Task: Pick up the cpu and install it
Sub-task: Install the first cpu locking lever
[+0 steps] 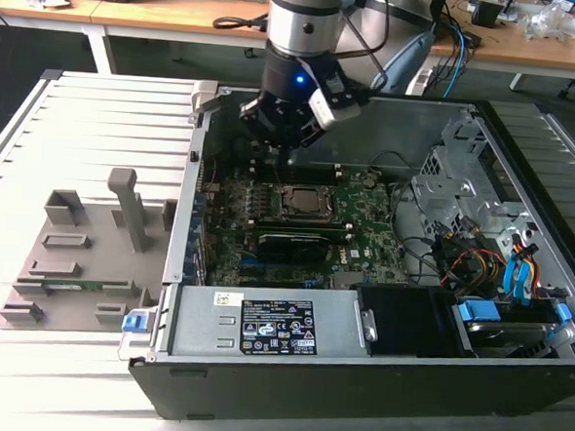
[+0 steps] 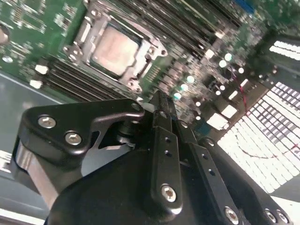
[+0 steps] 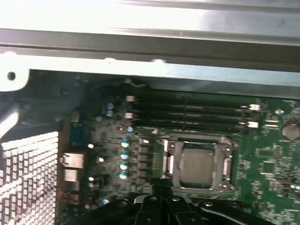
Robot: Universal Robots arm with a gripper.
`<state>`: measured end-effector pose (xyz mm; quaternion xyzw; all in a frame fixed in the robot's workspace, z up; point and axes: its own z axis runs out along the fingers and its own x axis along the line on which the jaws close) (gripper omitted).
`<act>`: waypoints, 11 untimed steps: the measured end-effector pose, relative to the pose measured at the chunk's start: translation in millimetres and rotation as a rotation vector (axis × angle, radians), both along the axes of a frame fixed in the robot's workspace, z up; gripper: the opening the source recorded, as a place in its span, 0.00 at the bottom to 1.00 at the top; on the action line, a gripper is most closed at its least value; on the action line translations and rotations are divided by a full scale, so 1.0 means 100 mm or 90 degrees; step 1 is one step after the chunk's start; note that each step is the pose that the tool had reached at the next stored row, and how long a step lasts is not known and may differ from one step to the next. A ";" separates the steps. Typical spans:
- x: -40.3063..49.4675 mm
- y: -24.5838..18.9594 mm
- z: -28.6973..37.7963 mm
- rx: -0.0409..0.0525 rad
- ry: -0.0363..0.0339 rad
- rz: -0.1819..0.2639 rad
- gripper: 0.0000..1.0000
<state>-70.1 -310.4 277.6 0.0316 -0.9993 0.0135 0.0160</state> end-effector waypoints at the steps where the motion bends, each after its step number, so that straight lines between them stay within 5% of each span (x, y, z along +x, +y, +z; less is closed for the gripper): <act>1: -0.069 0.032 -0.032 0.0023 0.0001 0.000 0.11; 4: -0.169 0.098 -0.081 0.0067 0.0001 0.006 0.11; 6: -0.173 0.126 -0.092 0.0088 0.0000 0.009 0.11; 9: -0.173 0.231 -0.121 0.0174 0.0000 0.013 0.11; 11: -0.174 0.247 -0.129 0.0203 -0.0001 0.015 0.11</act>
